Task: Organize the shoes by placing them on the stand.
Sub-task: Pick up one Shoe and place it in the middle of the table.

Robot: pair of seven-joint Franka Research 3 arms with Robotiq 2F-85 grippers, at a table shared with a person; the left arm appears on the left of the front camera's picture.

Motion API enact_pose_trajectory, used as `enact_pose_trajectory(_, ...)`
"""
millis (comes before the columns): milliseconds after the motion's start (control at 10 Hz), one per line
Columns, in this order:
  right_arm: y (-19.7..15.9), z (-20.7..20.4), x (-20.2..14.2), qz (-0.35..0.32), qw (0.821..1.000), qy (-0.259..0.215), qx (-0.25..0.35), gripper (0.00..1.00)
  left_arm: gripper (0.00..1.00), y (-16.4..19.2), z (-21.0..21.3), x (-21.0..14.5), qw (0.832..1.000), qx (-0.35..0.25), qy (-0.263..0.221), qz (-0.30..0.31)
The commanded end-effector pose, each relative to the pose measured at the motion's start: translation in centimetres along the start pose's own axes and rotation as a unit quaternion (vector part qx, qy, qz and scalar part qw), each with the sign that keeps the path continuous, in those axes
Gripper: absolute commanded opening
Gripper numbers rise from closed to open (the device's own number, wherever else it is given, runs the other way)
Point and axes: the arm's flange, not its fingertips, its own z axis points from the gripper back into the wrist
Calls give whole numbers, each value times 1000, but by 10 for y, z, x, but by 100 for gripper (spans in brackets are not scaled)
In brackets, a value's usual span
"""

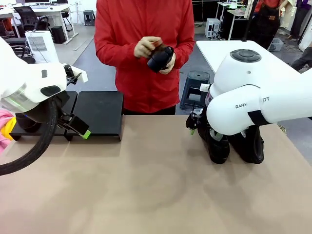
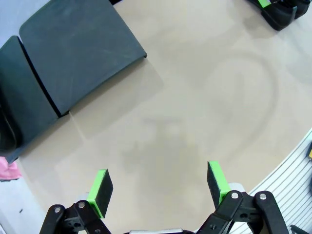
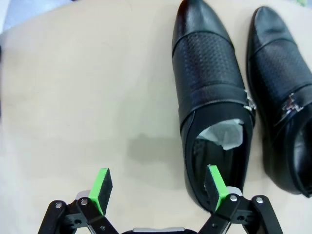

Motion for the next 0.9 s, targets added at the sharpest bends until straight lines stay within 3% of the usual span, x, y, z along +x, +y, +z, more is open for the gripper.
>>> enact_pose_trajectory(0, 11, -7, 12, 13, 999, -7, -29, 100, 100, 3, 0, -1, 1000, -9, -5, -3)
enact_pose_trajectory(700, 15, -46, 12, 36, 997, 42, -45, 100, 100, 3, 0, -1, 1000, -9, -5, -3)
enact_pose_trajectory(800, 14, -52, 11, 39, 997, 45, -47, 90, 100, 3, 0, -1, 1000, -9, -5, -3)
